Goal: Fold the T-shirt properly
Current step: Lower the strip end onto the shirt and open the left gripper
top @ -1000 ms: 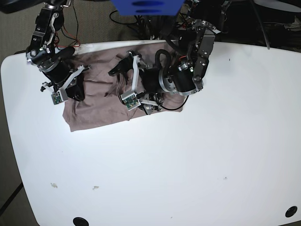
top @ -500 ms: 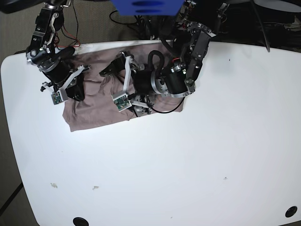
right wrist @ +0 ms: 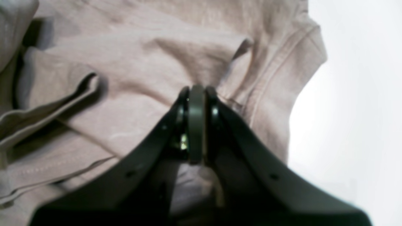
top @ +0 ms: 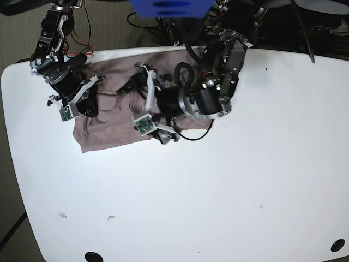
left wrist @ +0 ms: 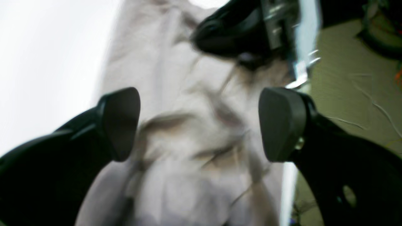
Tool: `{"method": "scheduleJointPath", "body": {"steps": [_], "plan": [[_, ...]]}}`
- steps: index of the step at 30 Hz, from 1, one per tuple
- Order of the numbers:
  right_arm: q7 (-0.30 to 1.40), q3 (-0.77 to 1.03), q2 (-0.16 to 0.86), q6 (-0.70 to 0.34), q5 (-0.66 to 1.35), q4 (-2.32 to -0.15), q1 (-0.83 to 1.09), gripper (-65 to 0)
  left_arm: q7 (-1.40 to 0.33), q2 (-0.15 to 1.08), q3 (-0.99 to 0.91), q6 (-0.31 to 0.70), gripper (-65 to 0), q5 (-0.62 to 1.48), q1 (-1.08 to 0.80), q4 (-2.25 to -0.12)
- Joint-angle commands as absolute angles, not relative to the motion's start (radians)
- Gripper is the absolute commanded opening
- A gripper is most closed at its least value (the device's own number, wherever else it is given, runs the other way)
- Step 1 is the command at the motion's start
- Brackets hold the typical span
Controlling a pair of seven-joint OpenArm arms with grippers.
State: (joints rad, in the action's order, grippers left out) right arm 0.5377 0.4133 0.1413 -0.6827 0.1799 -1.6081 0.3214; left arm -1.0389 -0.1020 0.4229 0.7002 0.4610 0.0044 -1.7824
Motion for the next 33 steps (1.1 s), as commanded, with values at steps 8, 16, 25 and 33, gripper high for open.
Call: {"method": "scheduleJointPath", "body": {"steps": [8, 16, 25, 33], "plan": [[0.631, 0.410, 0.147, -0.690, 0.120, -1.595, 0.337, -65.0, -1.018, 0.028, 0.338, 0.698, -8.6, 0.478, -0.065, -1.925], [0.631, 0.410, 0.147, -0.690, 0.120, -1.595, 0.337, -65.0, -1.018, 0.068, 0.335, 0.698, -8.6, 0.470, -0.150, -1.960], [0.631, 0.410, 0.147, -0.690, 0.120, -1.595, 0.337, -65.0, -1.013, 0.067, 0.335, 0.698, -8.6, 0.469, -0.202, -1.960], [0.631, 0.410, 0.147, -0.690, 0.120, -1.595, 0.337, -65.0, -1.012, 0.062, 0.340, 0.698, -8.6, 0.475, -0.222, -1.959]]}}
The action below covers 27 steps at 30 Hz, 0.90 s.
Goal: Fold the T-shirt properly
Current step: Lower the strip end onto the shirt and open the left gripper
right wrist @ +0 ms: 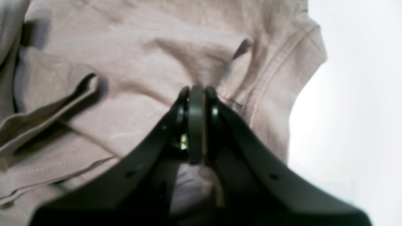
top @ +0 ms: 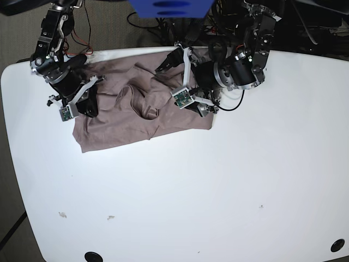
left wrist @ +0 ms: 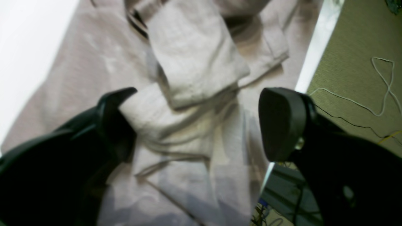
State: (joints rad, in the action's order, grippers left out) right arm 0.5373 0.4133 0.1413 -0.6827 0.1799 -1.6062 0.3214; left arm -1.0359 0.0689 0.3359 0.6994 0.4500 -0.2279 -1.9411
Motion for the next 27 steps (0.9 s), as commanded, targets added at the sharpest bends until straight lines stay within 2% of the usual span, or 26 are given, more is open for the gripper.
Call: {"method": "scheduleJointPath", "body": {"steps": [1, 8, 22, 27], "plan": [[0.631, 0.410, 0.147, -0.690, 0.120, -1.595, 0.337, -65.0, -1.012, 0.062, 0.341, 0.698, -8.6, 0.476, -0.222, -1.959], [0.631, 0.410, 0.147, -0.690, 0.120, -1.595, 0.337, -65.0, -1.012, 0.024, 0.366, 0.698, -8.6, 0.466, -0.219, -1.954], [0.631, 0.410, 0.145, -0.690, 0.120, -1.598, 0.337, -65.0, -1.020, 0.022, 0.374, 0.698, -8.6, 0.461, -0.168, -1.916], [0.631, 0.410, 0.145, -0.690, 0.120, -1.601, 0.337, -65.0, -1.098, 0.027, 0.410, 0.698, -8.6, 0.456, -0.133, -1.910]]}}
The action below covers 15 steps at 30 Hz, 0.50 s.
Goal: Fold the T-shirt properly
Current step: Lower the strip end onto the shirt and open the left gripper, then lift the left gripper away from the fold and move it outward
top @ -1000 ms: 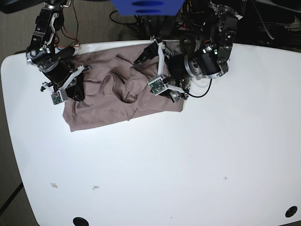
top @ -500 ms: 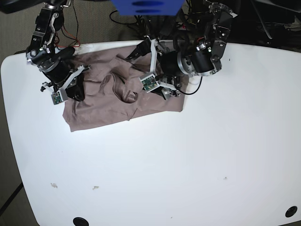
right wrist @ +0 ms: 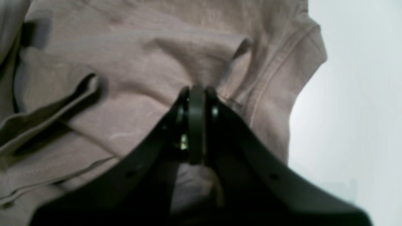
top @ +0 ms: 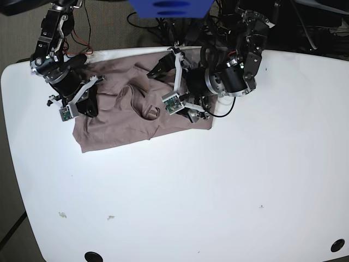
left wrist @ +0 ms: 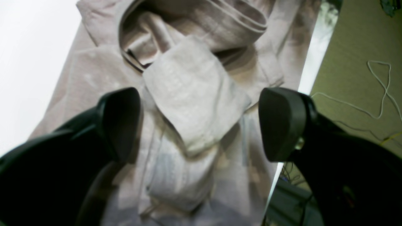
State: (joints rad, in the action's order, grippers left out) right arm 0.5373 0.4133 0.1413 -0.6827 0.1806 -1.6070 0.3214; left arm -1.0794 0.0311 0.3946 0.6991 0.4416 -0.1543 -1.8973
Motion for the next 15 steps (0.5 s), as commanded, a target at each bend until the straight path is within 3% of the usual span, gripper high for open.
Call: {"method": "scheduleJointPath", "body": {"steps": [1, 15], "plan": [[0.631, 0.410, 0.145, -0.690, 0.120, -1.601, 0.337, -65.0, -1.122, 0.028, 0.418, 0.698, -8.6, 0.456, -0.124, -1.910], [0.631, 0.410, 0.145, -0.690, 0.120, -1.601, 0.337, -65.0, -1.265, 0.027, 0.521, 0.698, -8.6, 0.389, -0.094, -1.910]]}}
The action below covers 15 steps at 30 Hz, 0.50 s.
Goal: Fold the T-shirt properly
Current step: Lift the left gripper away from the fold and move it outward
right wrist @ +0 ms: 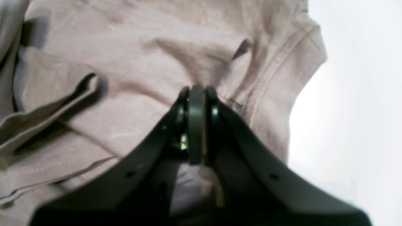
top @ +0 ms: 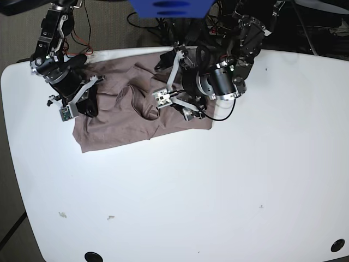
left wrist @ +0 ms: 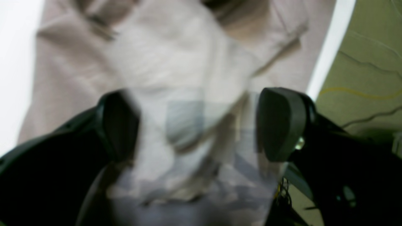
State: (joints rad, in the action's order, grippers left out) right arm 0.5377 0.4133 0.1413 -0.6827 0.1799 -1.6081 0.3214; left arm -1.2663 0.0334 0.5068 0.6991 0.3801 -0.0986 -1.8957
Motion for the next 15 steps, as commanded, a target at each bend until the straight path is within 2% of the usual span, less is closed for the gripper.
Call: {"method": "scheduleJointPath", "body": {"steps": [1, 15], "plan": [[0.631, 0.410, 0.145, -0.690, 0.120, -1.601, 0.337, -65.0, -1.271, 0.027, 0.530, 0.698, -8.6, 0.390, -0.094, -1.911], [0.631, 0.410, 0.145, -0.690, 0.120, -1.596, 0.337, -65.0, -1.294, 0.022, 0.639, 0.698, -8.6, 0.430, -0.027, -1.945]]}}
